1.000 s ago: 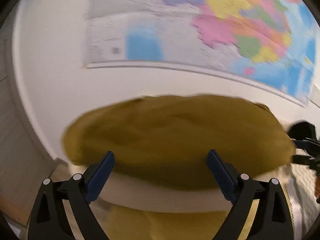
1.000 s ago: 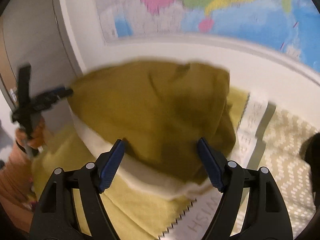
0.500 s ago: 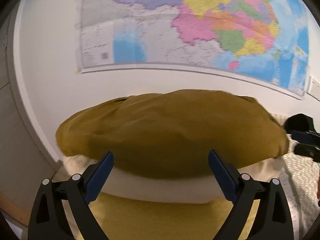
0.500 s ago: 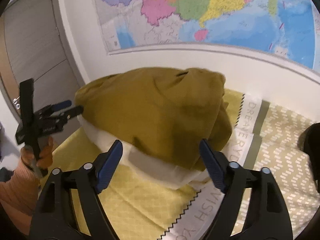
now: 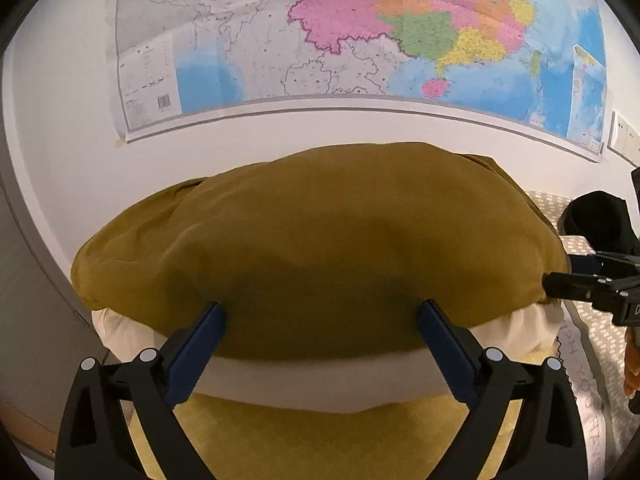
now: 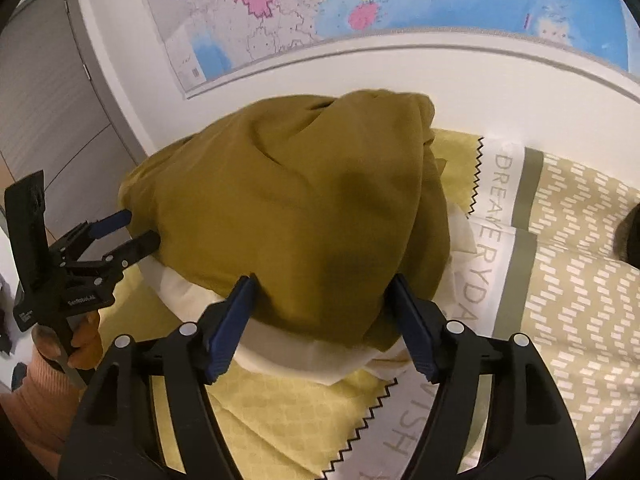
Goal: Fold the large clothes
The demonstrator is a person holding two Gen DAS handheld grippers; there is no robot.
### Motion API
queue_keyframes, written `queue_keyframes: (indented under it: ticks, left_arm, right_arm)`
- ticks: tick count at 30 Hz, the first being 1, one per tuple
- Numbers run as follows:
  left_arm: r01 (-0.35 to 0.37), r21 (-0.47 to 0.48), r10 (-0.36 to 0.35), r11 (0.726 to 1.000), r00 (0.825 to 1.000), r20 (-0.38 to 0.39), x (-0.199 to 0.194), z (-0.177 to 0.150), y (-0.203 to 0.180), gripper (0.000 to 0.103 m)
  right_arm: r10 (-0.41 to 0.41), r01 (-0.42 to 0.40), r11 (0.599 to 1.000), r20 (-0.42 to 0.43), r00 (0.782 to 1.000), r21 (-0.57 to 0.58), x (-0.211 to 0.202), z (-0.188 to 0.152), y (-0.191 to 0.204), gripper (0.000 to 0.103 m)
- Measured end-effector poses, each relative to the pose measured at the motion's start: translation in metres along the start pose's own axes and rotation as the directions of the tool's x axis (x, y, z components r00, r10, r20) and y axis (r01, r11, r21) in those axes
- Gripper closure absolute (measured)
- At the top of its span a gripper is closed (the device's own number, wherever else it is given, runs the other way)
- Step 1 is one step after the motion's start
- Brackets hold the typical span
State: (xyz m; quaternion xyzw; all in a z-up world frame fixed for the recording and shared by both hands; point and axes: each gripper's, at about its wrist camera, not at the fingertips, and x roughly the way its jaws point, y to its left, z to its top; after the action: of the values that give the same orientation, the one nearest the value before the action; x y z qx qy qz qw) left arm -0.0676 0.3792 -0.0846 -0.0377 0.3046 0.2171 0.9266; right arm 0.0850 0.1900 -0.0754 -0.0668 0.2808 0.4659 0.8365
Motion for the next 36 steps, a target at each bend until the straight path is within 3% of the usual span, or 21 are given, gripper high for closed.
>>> queue_keyframes:
  ticks: [8, 12, 15, 17, 22, 36]
  left_arm:
    - [0.026, -0.042, -0.025, 0.999, 1.0, 0.016, -0.017, -0.011, -0.005, 0.009]
    - [0.045, -0.074, -0.044, 0.996, 0.999, 0.015, -0.026, -0.018, -0.016, 0.007]
    - [0.048, -0.092, -0.048, 0.995, 0.999, 0.009, -0.032, -0.023, -0.024, 0.007]
    - [0.019, -0.1, -0.017, 0.995, 1.0, 0.015, -0.039, -0.027, -0.031, 0.007]
    - [-0.019, -0.134, 0.02, 0.991, 1.0, 0.006, -0.053, -0.037, -0.038, 0.007]
    - [-0.131, -0.187, 0.132, 0.974, 0.991, -0.006, -0.091, -0.062, -0.045, 0.007]
  right_arm:
    - [-0.008, 0.01, 0.999, 0.088, 0.996, -0.031, -0.034, -0.009, 0.017, 0.029]
    - [0.007, 0.0, 0.998, 0.113, 0.994, -0.063, -0.042, -0.022, 0.031, 0.017]
    - [0.008, 0.001, 0.997, 0.109, 0.994, -0.082, -0.044, -0.033, 0.042, 0.014]
    - [0.004, 0.005, 0.996, 0.105, 0.994, -0.094, -0.044, -0.04, 0.049, 0.006]
    - [-0.026, 0.042, 0.989, 0.117, 0.993, -0.143, -0.05, -0.057, 0.066, 0.006]
    - [-0.028, 0.048, 0.986, 0.124, 0.992, -0.162, -0.066, -0.087, 0.086, 0.006]
